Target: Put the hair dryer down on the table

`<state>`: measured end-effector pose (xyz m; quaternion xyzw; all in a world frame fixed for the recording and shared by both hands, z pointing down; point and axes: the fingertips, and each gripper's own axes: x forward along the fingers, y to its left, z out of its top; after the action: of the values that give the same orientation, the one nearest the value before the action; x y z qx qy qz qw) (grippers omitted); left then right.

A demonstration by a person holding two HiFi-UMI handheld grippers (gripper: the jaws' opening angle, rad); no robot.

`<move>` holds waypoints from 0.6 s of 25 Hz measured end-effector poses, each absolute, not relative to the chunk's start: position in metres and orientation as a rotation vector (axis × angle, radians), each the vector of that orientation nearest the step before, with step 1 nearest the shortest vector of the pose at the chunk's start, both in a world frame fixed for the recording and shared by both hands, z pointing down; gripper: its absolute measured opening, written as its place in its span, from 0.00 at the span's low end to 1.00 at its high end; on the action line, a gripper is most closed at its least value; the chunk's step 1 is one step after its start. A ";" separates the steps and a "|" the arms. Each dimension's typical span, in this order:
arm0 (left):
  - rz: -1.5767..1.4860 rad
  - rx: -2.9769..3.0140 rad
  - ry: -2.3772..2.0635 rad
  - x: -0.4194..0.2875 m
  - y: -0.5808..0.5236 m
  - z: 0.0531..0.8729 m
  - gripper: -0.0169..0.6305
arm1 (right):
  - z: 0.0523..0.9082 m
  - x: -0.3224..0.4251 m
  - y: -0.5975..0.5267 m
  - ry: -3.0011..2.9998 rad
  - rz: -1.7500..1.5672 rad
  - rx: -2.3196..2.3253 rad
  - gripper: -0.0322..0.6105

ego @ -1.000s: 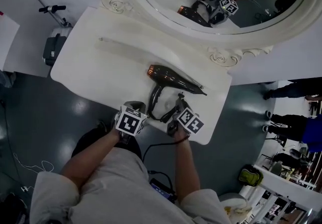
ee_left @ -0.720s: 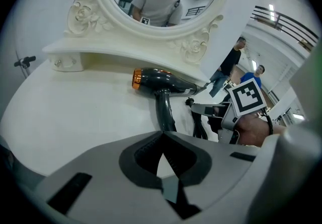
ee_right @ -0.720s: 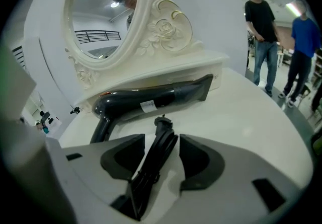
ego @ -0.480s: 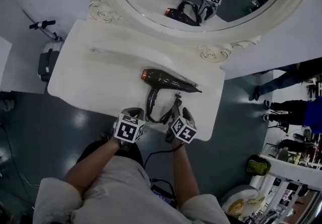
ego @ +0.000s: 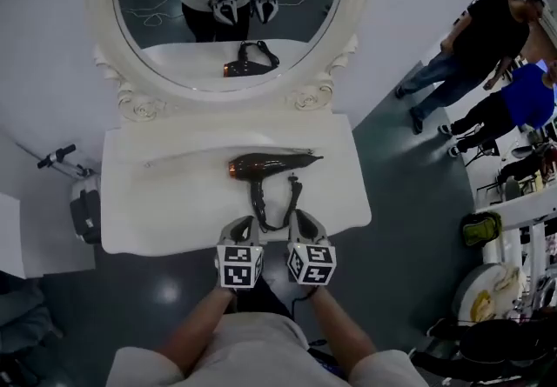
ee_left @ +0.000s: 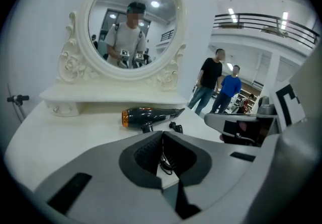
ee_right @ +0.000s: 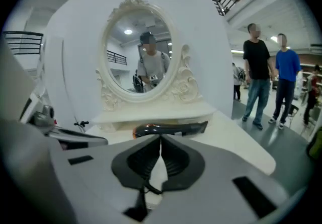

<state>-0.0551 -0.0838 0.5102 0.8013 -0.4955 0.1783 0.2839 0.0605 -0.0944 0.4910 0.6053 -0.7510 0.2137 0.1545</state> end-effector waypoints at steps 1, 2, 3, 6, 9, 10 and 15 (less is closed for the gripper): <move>0.454 2.175 -1.320 -0.054 -0.078 0.501 0.04 | 0.477 0.052 -0.083 -2.196 0.575 1.720 0.08; 0.428 2.199 -1.312 -0.054 -0.071 0.493 0.04 | 0.465 0.045 -0.072 -2.233 0.544 1.711 0.08; 0.404 2.216 -1.303 -0.055 -0.064 0.486 0.04 | 0.454 0.039 -0.061 -2.262 0.520 1.708 0.08; 0.361 2.237 -1.281 -0.063 -0.043 0.471 0.04 | 0.432 0.025 -0.035 -2.287 0.473 1.735 0.07; 0.357 2.259 -1.283 -0.076 -0.024 0.463 0.04 | 0.421 0.017 -0.011 -2.248 0.425 1.803 0.07; 0.357 2.267 -1.286 -0.081 -0.018 0.459 0.04 | 0.417 0.016 -0.004 -2.239 0.416 1.827 0.07; 0.300 2.327 -1.298 -0.100 0.015 0.434 0.04 | 0.380 0.000 0.036 -2.289 0.319 1.863 0.07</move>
<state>-0.1001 0.0146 0.4340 0.8449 -0.4715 0.1090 0.2280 0.0002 0.0365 0.3805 0.6252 -0.7682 0.1069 0.0867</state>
